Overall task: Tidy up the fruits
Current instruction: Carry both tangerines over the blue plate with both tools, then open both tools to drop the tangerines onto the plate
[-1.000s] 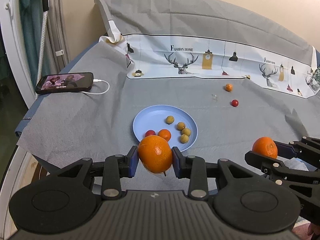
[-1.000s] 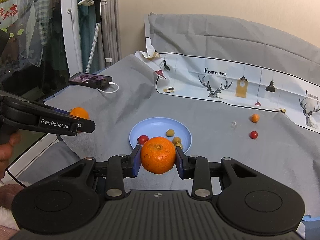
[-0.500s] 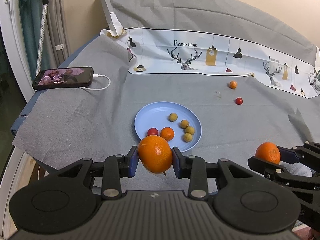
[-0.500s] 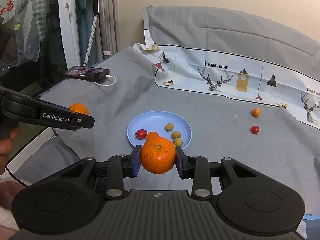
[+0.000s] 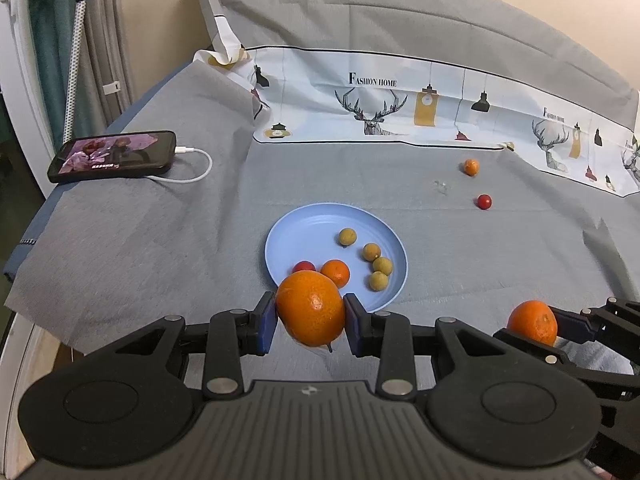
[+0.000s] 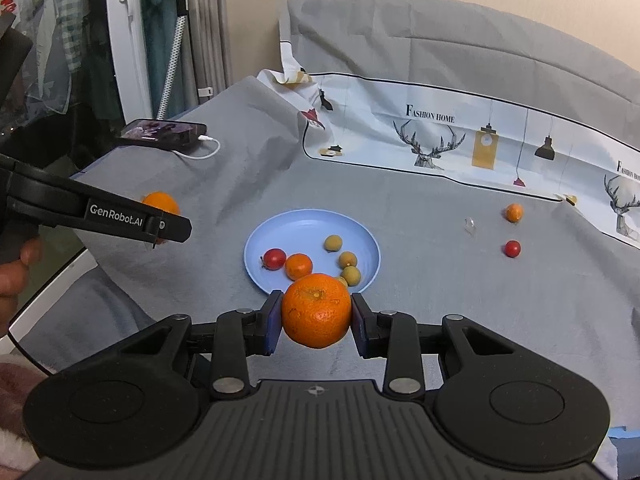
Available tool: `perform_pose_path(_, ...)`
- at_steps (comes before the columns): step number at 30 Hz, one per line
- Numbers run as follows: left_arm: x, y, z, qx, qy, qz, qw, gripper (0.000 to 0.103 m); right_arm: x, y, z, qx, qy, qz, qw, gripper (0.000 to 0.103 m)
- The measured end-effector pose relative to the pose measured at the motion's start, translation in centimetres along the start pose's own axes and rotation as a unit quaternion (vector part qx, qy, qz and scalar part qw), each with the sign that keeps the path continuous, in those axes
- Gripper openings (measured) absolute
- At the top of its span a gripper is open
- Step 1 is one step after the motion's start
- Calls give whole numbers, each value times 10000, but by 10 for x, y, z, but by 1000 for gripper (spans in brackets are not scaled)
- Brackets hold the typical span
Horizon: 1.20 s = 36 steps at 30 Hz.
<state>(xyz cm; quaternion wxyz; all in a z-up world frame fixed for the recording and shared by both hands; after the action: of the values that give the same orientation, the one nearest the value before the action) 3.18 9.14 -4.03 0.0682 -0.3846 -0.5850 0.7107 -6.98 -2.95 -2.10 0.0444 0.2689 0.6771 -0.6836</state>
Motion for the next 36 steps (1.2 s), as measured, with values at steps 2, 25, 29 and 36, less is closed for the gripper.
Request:
perform_pose_path(2,-4,4,0,-13,11,-27,10000,39,-2,5,3,-18,60,-39,10000,37)
perform_pose_path(25,-90,143,4,-40,173,-819,9965,39,-55,150,29,-169,258,-668,9973,37)
perform_pose_path(29,-101,172,1,-115,207,-939,9953,39,-63,175,32,-180,204,-743,9969,37)
perform_pose_path(36,-113,201,-5,-303,299,-980,9943,50,-76,204,32,-204,108,-796,9966,38)
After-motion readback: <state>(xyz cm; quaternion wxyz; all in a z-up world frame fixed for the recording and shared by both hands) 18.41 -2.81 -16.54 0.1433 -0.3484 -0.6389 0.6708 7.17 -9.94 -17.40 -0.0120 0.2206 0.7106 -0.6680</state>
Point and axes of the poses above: each gripper's, at about its wrist camera, not at the fingertips, and y roughly the way its jaws point, z to its right, x to its underside, the point moved 10 cm from there along y, roughly the way its jaws point, and after that the axes turned 15 degrees about -z, right-handed, at the moved point
